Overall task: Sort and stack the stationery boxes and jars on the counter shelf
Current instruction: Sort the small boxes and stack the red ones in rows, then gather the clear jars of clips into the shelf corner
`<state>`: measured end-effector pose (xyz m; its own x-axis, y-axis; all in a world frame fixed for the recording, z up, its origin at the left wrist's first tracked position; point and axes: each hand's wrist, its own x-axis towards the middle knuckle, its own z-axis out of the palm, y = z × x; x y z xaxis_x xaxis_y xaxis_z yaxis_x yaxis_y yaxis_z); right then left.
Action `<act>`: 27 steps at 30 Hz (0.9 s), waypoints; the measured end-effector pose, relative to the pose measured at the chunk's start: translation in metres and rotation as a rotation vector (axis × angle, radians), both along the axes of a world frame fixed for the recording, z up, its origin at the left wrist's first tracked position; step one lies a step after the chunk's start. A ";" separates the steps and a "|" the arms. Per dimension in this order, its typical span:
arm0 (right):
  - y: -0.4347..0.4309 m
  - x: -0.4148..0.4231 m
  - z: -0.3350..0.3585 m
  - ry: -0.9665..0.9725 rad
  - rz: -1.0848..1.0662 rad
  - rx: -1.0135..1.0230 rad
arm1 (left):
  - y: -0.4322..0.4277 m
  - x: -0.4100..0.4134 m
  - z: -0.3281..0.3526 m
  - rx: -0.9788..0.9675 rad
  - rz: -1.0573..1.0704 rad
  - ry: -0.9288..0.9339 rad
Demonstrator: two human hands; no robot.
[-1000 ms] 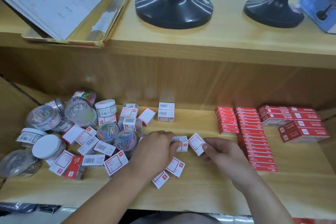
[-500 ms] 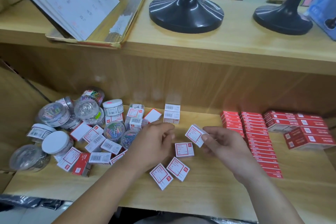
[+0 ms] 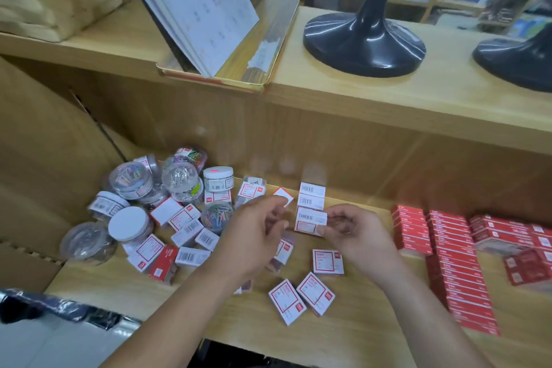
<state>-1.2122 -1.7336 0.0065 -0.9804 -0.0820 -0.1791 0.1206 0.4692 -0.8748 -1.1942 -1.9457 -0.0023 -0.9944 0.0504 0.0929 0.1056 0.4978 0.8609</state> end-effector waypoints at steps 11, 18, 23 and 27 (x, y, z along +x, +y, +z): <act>-0.011 -0.013 -0.039 0.093 -0.040 0.324 | -0.018 0.021 -0.020 -0.292 0.049 0.145; 0.015 0.004 -0.032 -0.013 -0.151 0.105 | -0.012 0.030 -0.025 -0.355 -0.048 0.142; 0.029 0.029 -0.038 -0.003 -0.124 0.194 | -0.007 0.034 -0.026 -0.367 -0.094 0.163; 0.011 0.039 -0.026 0.337 -0.042 0.324 | -0.010 0.033 -0.017 -0.303 -0.074 0.208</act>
